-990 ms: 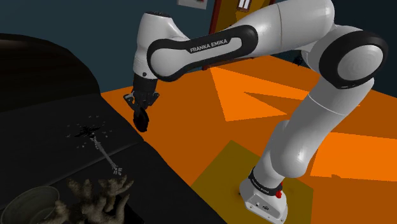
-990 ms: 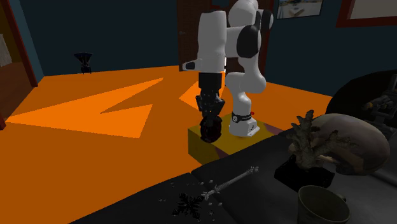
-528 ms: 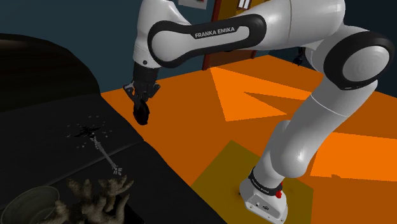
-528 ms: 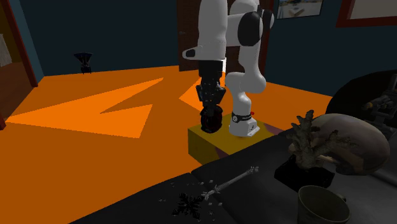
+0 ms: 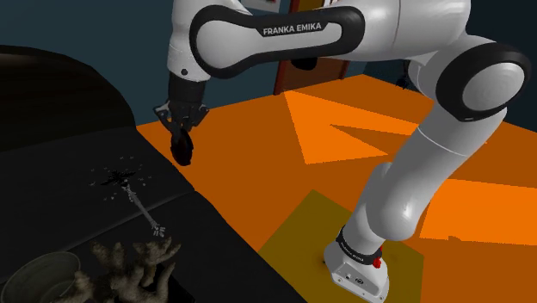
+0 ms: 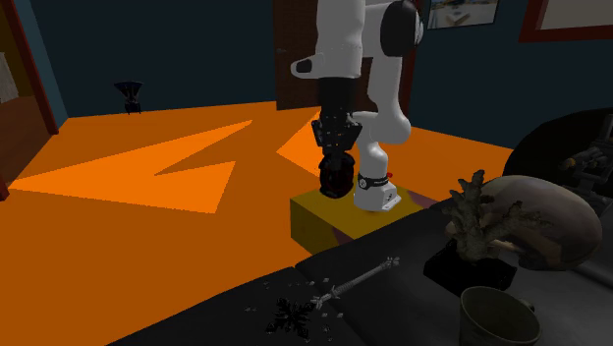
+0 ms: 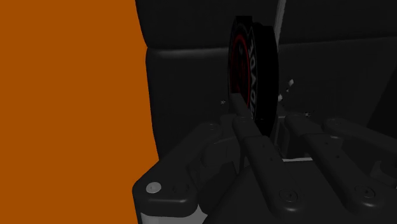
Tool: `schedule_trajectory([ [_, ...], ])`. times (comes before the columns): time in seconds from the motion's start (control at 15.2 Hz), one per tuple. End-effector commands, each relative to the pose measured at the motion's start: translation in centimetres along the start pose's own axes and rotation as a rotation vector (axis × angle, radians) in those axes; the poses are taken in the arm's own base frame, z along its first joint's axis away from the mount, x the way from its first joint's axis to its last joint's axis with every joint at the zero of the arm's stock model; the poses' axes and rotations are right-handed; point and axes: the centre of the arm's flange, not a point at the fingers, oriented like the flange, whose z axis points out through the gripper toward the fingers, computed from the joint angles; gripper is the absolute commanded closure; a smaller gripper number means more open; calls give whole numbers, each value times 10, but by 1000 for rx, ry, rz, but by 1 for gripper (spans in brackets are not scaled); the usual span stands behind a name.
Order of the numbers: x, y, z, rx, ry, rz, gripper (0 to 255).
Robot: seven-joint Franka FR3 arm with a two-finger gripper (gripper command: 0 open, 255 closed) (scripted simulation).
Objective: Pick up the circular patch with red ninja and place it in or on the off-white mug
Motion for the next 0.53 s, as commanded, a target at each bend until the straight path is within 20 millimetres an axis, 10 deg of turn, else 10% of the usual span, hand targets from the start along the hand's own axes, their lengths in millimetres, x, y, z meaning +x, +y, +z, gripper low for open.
schedule_trajectory([
  [0.0,-5,-23,0,0,0,1,255],
  [0.46,-25,-113,0,0,0,1,255],
])
